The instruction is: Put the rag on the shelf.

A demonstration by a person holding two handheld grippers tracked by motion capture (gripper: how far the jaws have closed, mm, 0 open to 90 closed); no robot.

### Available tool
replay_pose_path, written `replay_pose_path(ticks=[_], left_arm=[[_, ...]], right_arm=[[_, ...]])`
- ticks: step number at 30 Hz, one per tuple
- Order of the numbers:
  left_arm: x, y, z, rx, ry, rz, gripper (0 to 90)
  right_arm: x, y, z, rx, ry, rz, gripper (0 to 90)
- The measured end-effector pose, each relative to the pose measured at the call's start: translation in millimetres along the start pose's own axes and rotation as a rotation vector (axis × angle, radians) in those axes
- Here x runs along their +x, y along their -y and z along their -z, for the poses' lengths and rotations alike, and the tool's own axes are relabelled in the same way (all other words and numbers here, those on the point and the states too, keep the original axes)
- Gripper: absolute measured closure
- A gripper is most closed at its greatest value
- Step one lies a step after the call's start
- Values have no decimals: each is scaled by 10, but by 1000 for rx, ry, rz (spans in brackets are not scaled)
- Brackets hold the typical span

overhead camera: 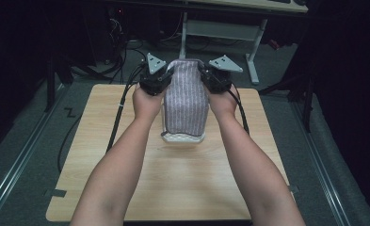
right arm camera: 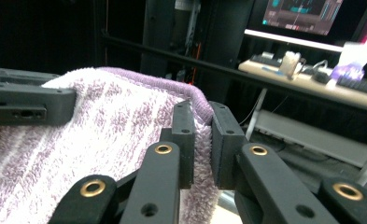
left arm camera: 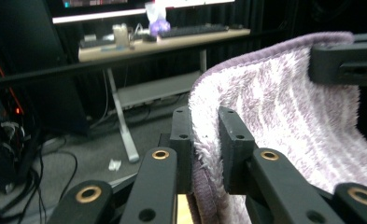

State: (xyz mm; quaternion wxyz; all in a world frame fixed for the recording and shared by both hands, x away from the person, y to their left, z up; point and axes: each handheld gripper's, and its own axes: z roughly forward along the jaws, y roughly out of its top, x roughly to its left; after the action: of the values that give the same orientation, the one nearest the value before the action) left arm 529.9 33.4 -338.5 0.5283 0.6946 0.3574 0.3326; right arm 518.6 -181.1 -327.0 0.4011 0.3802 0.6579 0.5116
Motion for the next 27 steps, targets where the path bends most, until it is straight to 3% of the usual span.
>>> replay_pose_path(ticks=[4, 8, 16, 24, 27], left_arm=[[48, 95, -121, 81, 12, 47, 749], [71, 152, -160, 138, 33, 81, 596], [42, 172, -79, 98, 41, 112, 540], [37, 170, 13, 78, 41, 113, 531], [13, 145, 53, 57, 43, 96, 523]], right_arm=[[-16, 80, -118, 57, -5, -6, 775], [-24, 158, -199, 126, -43, -40, 616], [7, 140, -125, 110, -49, -46, 575], [52, 141, -51, 91, -63, -41, 581], [74, 146, -36, 98, -67, -35, 577]])
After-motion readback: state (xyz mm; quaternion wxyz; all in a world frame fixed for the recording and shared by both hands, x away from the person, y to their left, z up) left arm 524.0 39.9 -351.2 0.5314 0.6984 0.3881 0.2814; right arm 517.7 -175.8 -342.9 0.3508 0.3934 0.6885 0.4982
